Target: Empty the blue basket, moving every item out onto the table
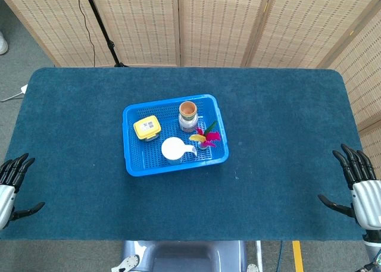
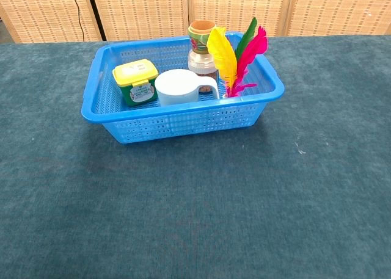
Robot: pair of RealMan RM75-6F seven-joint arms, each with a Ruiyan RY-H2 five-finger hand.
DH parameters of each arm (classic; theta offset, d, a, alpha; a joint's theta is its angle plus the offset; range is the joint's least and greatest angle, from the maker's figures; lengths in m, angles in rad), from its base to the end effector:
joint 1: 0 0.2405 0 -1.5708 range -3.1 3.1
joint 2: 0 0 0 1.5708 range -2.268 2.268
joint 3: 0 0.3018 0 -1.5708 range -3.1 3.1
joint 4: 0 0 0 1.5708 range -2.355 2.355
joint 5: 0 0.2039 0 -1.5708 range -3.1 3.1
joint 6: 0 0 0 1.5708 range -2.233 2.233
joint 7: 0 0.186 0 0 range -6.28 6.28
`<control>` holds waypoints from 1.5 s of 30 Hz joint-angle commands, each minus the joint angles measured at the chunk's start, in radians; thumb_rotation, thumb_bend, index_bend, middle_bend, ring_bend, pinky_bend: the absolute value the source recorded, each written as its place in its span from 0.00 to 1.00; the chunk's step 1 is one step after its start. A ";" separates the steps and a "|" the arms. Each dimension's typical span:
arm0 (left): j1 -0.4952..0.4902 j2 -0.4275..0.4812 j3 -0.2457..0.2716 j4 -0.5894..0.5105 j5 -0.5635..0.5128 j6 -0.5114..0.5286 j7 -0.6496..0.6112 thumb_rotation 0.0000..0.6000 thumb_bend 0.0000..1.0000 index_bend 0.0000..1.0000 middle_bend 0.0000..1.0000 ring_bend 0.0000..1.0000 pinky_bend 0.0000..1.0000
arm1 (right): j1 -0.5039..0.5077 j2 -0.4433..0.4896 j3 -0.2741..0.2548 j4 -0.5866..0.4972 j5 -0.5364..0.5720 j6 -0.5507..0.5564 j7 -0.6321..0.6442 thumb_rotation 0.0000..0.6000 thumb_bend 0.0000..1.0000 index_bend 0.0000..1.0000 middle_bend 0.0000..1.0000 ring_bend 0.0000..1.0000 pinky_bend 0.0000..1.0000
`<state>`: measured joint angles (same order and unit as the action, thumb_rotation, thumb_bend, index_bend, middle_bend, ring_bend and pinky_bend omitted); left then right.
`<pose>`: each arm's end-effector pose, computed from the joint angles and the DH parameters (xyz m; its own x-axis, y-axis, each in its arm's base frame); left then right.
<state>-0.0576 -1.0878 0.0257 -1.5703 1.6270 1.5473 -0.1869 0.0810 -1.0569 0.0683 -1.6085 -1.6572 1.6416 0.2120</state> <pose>-0.3461 0.2005 0.1872 0.2959 0.0418 0.9543 0.9515 -0.1010 -0.2906 -0.3126 -0.2234 0.2234 0.2423 0.1366 0.9605 -0.9446 -0.1928 0.2657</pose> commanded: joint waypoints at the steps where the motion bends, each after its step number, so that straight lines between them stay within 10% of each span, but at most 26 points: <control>1: -0.003 0.000 0.001 0.002 -0.001 -0.006 -0.001 1.00 0.04 0.00 0.00 0.00 0.00 | 0.000 0.001 -0.001 -0.003 -0.001 -0.002 -0.003 1.00 0.00 0.00 0.00 0.00 0.00; 24: -0.085 0.022 -0.033 -0.046 0.013 -0.082 -0.026 1.00 0.04 0.00 0.00 0.00 0.00 | 0.004 0.010 0.005 0.000 0.027 -0.024 0.018 1.00 0.00 0.00 0.00 0.00 0.00; 34: -0.361 0.114 -0.159 -0.203 -0.116 -0.449 0.005 1.00 0.04 0.00 0.00 0.00 0.00 | 0.009 0.006 0.011 -0.001 0.043 -0.039 0.003 1.00 0.00 0.00 0.00 0.00 0.00; 45: -0.648 -0.090 -0.246 -0.146 -0.442 -0.761 0.318 1.00 0.04 0.00 0.00 0.00 0.00 | 0.021 0.001 0.029 0.016 0.090 -0.073 0.013 1.00 0.00 0.00 0.00 0.00 0.00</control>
<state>-0.6293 -1.1032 -0.1979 -1.7364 1.2821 0.8559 0.0397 0.0997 -1.0546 0.0953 -1.5944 -1.5710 1.5723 0.2243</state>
